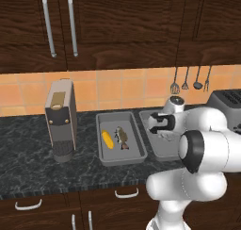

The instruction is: Place one corn and one fish in each tupperware on the nearby counter, to pack two identical lunches.

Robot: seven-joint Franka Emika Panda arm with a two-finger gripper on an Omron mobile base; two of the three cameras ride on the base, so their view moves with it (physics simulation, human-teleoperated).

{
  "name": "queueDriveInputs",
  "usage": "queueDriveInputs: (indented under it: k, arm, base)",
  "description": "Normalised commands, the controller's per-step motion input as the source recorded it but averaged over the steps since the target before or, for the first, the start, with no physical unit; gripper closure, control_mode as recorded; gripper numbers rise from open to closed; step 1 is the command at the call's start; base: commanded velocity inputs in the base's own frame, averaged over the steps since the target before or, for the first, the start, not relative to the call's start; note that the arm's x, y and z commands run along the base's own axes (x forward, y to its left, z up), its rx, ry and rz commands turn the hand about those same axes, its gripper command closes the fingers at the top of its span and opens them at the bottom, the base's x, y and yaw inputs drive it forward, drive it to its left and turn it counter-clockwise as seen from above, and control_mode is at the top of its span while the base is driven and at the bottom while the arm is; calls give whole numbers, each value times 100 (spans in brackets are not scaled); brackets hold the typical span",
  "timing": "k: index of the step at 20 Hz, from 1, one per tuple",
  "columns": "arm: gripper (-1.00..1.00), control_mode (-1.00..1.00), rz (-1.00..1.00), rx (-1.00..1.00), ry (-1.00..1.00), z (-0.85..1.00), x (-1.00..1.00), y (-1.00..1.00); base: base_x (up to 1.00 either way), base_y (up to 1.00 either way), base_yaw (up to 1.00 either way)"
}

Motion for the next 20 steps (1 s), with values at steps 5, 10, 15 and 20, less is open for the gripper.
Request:
queueDriveInputs:
  k: [5,10,15,20]
  arm:
    - [100,-100,0,-1,1,-35,6,10]
    - [100,-100,0,0,0,-20,1,10]
    - [100,-100,0,1,-6,-36,6,20]
    - [100,-100,0,2,0,-20,3,1]
  base:
    - [0,0,0]
    - [0,0,0]
    - [0,0,0]
    - [0,0,0]
